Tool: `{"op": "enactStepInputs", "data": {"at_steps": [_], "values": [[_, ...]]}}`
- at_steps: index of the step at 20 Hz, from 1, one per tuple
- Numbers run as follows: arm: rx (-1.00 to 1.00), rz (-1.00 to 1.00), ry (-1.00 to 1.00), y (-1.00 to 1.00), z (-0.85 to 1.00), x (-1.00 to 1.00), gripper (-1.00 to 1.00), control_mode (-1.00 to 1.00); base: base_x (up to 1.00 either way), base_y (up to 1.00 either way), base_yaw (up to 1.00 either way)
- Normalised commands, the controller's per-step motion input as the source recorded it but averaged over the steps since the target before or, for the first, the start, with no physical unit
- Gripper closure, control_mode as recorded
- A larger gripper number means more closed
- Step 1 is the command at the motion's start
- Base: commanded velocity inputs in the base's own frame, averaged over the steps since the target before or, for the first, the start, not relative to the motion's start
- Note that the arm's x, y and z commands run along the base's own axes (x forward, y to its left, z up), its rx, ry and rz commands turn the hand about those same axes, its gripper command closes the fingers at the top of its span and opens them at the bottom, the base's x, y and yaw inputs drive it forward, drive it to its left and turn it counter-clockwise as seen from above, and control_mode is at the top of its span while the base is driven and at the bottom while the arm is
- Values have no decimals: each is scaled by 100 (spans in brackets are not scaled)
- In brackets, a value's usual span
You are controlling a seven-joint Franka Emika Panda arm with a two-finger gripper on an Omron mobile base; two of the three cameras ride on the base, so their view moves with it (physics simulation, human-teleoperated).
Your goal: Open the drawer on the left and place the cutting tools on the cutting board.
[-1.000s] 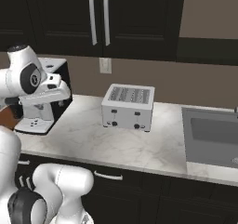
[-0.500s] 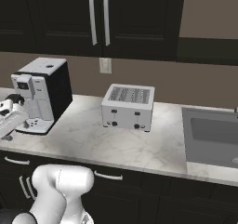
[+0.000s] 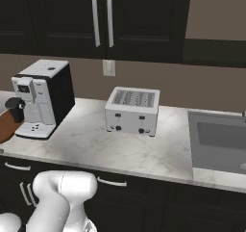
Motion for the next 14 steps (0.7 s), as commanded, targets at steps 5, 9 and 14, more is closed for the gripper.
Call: {"op": "enactStepInputs", "data": {"at_steps": [5, 9, 14], "values": [[-41, 31, 9, 37, -76, 0, -100, -100, 0, 0, 0], [-34, 30, 0, 54, -62, 1, -100, -100, 0, 0, 0], [-19, 28, 0, 54, -59, 18, -100, -100, 0, 0, 0]]}}
